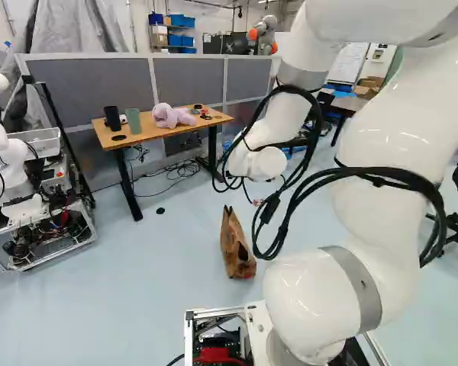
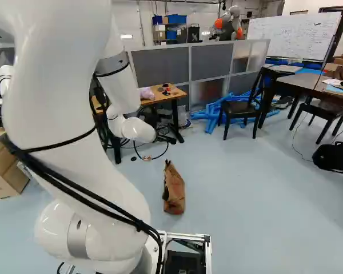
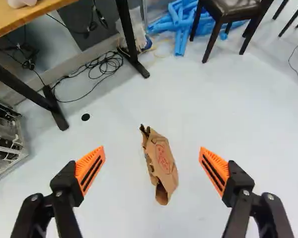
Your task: Pick up the bag on the ground and place it on the table
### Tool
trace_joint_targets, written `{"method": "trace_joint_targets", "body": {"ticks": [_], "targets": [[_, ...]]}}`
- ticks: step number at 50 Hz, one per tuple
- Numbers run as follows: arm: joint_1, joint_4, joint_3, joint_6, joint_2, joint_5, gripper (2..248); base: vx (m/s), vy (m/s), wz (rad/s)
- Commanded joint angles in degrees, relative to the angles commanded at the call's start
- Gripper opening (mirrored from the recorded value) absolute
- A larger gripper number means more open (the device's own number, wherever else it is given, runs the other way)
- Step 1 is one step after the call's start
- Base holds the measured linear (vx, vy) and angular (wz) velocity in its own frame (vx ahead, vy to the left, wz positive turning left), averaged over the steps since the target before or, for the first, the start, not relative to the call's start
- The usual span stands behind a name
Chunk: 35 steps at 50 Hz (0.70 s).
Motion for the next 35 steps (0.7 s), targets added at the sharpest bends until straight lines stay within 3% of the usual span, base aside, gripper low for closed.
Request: {"method": "trace_joint_targets", "body": {"ticks": [13, 35], "targets": [[0.78, 2.68, -4.46, 0.00, -5.66, -2.51, 247, 0.000, 0.000, 0.000], [0.89, 6.18, -7.03, 0.00, -11.03, -5.00, 247, 0.000, 0.000, 0.000]]}}
